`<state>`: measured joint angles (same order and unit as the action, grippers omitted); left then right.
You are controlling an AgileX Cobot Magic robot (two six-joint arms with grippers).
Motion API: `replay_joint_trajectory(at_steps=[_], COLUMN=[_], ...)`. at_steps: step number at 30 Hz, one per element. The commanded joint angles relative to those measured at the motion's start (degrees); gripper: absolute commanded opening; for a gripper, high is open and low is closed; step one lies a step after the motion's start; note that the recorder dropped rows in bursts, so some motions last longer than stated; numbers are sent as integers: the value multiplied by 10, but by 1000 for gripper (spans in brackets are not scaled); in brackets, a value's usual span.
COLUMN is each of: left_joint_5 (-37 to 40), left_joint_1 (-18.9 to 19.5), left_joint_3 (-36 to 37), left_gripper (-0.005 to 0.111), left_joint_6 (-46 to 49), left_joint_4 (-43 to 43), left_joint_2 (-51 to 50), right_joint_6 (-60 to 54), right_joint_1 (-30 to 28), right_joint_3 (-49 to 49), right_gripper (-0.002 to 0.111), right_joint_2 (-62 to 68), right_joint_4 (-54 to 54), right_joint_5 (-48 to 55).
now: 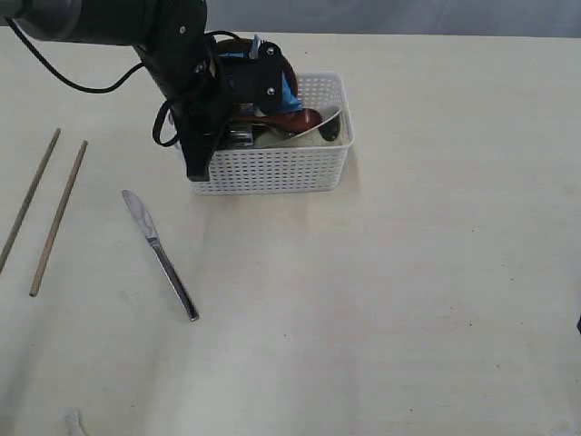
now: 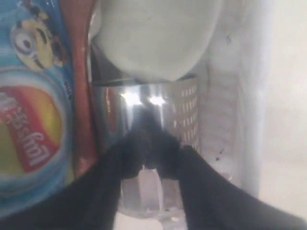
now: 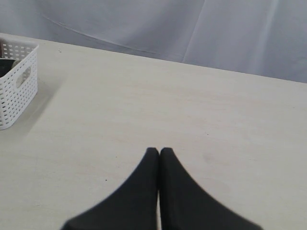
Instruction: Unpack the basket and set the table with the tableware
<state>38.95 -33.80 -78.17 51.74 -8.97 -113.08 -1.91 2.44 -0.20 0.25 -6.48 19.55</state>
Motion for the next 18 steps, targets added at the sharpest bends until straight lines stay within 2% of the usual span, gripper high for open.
replay_joint_trajectory(at_steps=[1, 2, 12, 18], left_joint_5=[7, 9, 13, -14], left_joint_1=[-1, -1, -1, -1], left_joint_3=[9, 9, 9, 9], left_gripper=[5, 0, 0, 0], left_joint_6=[-8, -8, -8, 0], left_joint_4=[-6, -5, 37, 100], left_joint_2=[-10, -10, -3, 19], right_joint_6=[0, 0, 0, 0], right_joint_1=[0, 0, 0, 0], right_joint_3=[2, 2, 2, 2], right_gripper=[0, 0, 0, 0], right_joint_2=[-2, -2, -2, -2], right_joint_4=[-3, -3, -3, -3], right_joint_5=[-2, -2, -2, -2])
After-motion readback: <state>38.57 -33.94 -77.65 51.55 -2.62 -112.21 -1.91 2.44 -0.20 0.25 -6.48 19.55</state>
